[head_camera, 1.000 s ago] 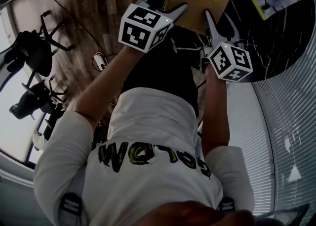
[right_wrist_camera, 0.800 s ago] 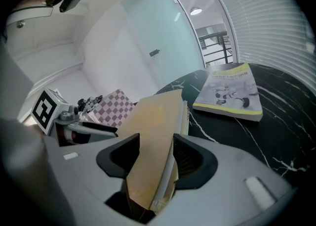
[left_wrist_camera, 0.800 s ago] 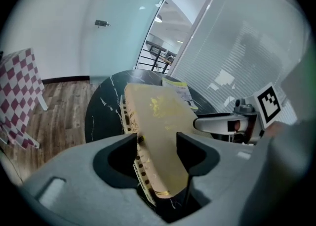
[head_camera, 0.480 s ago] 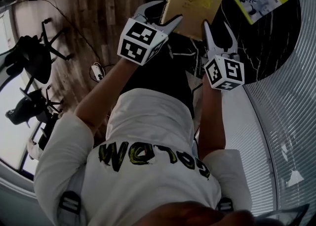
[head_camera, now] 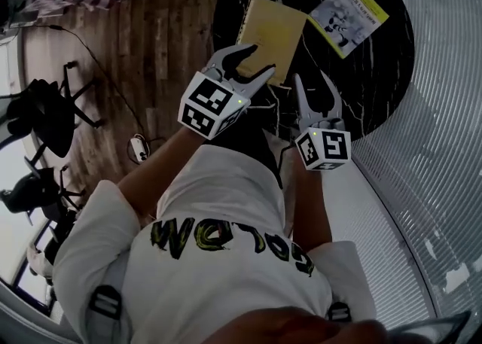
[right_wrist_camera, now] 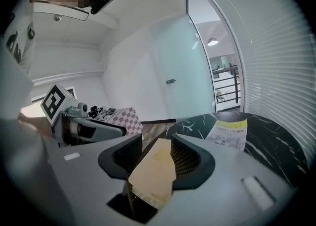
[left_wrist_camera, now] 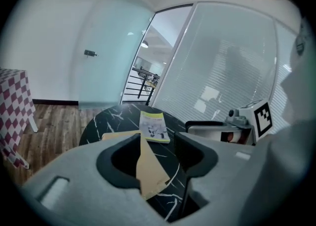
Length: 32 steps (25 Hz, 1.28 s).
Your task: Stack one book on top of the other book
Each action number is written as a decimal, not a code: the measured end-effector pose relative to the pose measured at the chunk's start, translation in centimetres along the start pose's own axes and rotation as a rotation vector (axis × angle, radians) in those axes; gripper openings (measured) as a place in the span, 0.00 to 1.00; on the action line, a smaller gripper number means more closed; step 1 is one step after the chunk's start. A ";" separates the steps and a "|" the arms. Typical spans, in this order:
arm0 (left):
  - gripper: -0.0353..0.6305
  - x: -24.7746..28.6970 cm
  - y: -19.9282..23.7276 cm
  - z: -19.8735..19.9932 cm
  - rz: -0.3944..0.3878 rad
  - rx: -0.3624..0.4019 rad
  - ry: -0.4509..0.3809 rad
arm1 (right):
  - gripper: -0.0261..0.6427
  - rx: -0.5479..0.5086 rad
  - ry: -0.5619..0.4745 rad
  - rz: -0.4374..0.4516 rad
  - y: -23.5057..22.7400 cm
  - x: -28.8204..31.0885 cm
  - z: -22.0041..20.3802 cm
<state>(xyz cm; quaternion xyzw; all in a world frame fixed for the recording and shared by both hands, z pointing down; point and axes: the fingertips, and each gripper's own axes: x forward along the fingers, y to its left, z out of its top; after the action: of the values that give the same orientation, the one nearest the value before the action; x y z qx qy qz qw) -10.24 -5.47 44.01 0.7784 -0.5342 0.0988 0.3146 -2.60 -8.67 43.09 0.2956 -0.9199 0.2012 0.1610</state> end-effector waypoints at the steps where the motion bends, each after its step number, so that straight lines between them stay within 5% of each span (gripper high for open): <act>1: 0.38 -0.4 -0.8 0.8 -0.009 0.011 -0.015 | 0.31 -0.007 -0.017 0.002 0.3 -0.7 0.9; 16: 0.07 -6.7 -10.9 10.6 -0.157 0.157 -0.248 | 0.12 -0.122 -0.245 0.030 4.7 -10.0 12.8; 32: 0.06 -9.3 -15.7 13.1 -0.255 0.236 -0.329 | 0.04 -0.161 -0.385 0.026 7.4 -14.5 16.4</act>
<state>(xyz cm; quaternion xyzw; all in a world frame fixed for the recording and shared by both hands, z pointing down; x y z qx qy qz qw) -2.34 -2.46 23.21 0.8766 -0.4603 -0.0084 0.1399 1.24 -3.83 20.80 0.3029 -0.9505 0.0690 0.0029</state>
